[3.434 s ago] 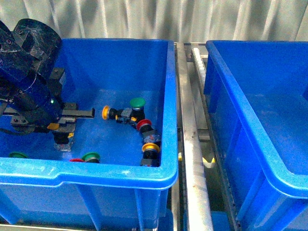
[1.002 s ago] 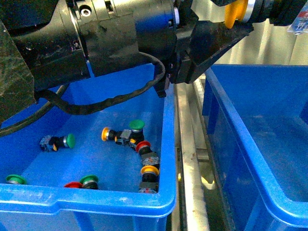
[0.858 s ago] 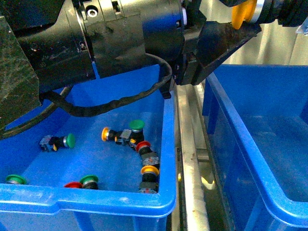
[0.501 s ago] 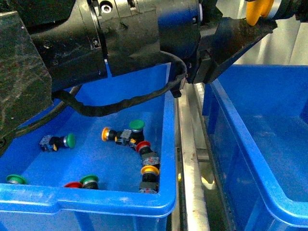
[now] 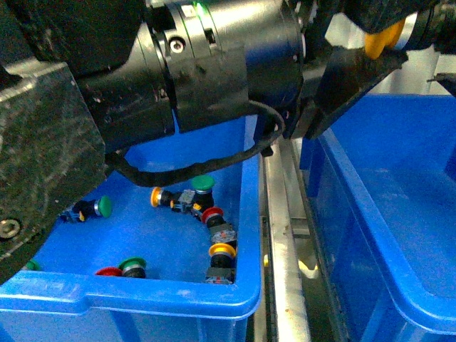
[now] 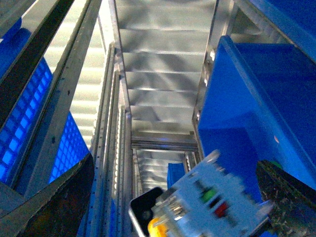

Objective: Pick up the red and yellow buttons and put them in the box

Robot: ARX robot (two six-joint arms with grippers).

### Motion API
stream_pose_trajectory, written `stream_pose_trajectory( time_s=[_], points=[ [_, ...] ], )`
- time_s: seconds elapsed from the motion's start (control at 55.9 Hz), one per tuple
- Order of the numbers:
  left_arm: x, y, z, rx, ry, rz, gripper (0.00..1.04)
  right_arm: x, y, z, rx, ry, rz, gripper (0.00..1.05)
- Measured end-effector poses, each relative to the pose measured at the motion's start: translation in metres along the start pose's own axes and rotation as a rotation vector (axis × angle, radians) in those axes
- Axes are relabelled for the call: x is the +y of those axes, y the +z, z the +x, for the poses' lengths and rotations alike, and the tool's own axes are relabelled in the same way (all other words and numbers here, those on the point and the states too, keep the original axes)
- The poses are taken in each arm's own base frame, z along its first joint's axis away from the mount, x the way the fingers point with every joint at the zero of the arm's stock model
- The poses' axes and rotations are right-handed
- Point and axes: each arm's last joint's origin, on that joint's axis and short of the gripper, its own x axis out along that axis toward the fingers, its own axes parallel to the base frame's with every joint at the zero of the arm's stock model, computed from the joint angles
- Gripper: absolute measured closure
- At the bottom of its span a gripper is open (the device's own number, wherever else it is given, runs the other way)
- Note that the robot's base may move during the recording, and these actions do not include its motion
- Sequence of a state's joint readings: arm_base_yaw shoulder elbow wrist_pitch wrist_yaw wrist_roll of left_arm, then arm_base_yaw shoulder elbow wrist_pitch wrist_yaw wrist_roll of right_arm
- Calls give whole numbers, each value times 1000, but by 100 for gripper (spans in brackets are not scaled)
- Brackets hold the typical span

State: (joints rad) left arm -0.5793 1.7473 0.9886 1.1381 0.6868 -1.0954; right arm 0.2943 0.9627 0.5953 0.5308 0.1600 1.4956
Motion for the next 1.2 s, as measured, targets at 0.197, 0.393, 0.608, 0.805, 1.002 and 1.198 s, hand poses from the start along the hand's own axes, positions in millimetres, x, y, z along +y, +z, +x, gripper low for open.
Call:
stream_pose_trajectory(
  time_s=[0.197, 0.393, 0.608, 0.805, 1.002, 1.198],
  points=[
    [9, -3, 0, 6, 17, -23, 72, 1, -2, 0, -1, -3, -17, 7],
    [12, -4, 1, 8, 23, -27, 72, 0, -1, 1, -5, -7, -26, 12],
    [11, -1, 3, 8, 22, -26, 72, -2, 0, 3, -15, -17, -39, 44],
    [11, 0, 4, 15, 27, -32, 72, -3, 1, 4, -22, -24, -49, 61],
    [11, 1, 5, 23, 38, -32, 72, -4, 4, 5, -32, -27, -54, 62],
    [12, 1, 5, 15, 66, -19, 55, -9, 14, 10, -52, -32, -83, 62]
  ],
)
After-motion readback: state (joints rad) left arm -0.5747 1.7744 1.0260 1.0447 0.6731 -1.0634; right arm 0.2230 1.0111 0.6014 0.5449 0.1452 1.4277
